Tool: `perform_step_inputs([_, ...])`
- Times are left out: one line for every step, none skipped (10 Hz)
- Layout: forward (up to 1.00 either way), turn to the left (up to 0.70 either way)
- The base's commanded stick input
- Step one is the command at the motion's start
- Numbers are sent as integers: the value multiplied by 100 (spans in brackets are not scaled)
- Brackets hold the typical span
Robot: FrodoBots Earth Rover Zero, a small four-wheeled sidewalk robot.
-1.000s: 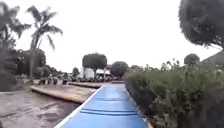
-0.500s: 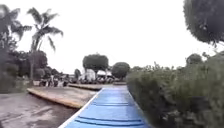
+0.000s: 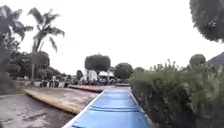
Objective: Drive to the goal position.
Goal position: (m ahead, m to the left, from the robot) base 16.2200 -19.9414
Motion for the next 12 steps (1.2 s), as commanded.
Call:
perform_step_inputs([50,0])
perform_step_inputs([50,0])
perform_step_inputs([50,0])
perform_step_inputs([50,-6])
perform_step_inputs([50,-24])
perform_step_inputs([50,-48])
perform_step_inputs([50,-50])
perform_step_inputs([50,-38])
perform_step_inputs([50,-16])
perform_step_inputs([50,0])
perform_step_inputs([50,0])
perform_step_inputs([50,0])
